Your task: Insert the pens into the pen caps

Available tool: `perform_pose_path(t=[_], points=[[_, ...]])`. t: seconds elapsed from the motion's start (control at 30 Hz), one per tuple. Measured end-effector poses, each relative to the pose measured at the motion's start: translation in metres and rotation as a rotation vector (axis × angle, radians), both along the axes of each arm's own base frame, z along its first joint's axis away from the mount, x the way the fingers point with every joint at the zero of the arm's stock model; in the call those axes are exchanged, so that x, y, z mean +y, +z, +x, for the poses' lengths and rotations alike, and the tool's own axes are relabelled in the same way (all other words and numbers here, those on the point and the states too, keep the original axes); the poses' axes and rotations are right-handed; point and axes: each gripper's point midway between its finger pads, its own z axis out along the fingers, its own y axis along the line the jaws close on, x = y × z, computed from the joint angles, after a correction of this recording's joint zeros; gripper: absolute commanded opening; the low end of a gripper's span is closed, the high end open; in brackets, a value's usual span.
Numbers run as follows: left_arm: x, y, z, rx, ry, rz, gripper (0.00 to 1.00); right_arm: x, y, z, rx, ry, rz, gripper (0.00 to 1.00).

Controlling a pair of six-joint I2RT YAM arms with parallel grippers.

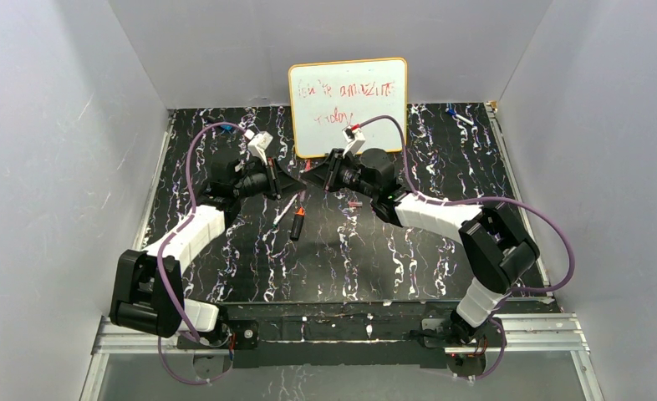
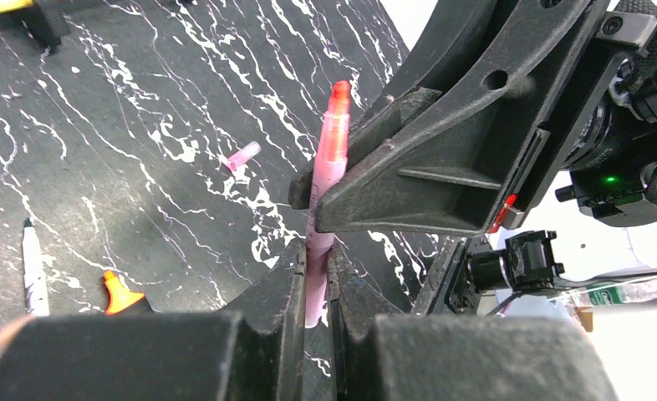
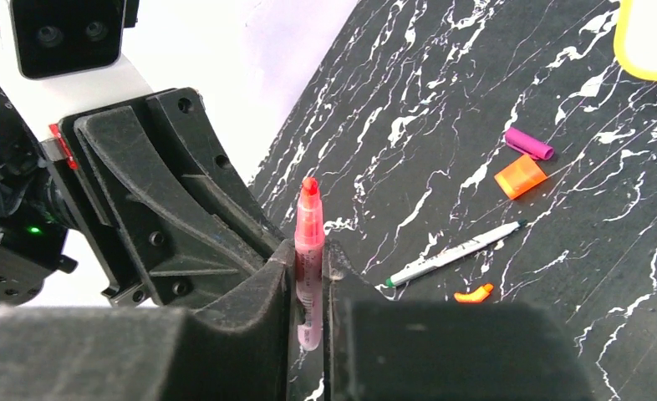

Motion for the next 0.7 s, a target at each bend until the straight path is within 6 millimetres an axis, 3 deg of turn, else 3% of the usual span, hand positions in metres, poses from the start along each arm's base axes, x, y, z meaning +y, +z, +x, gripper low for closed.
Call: perform_pose_path(t=[0.03, 0.13, 0.27, 0.37, 0.57, 0.63, 0.7], points=[[0.000, -0.001, -0.001, 0.003, -0.001, 0.000, 0.00, 0.001, 0.002, -0.001, -0.003, 0.006, 0.009, 0.01], [0.000, -0.003, -0.001, 0.007, 0.000, 0.002, 0.00, 0.003, -0.001, -0.002, 0.000, 0.012, 0.004, 0.01], [-0.002, -0.007, 0.000, 0.010, 0.002, 0.011, 0.38, 0.004, -0.004, -0.002, 0.007, 0.013, 0.001, 0.01], [-0.008, -0.007, -0.005, 0.014, -0.019, 0.010, 0.48, 0.004, -0.004, -0.002, 0.008, 0.011, 0.003, 0.01], [-0.017, -0.011, -0.010, 0.025, -0.045, 0.013, 0.43, 0.007, -0.006, -0.003, 0.024, 0.014, 0.009, 0.01], [-0.016, -0.012, -0.011, 0.027, -0.043, 0.014, 0.31, 0.008, -0.006, -0.003, 0.025, 0.014, 0.013, 0.01], [-0.015, -0.013, -0.009, 0.026, -0.032, 0.023, 0.08, 0.009, -0.005, -0.004, 0.025, 0.016, 0.020, 0.01]])
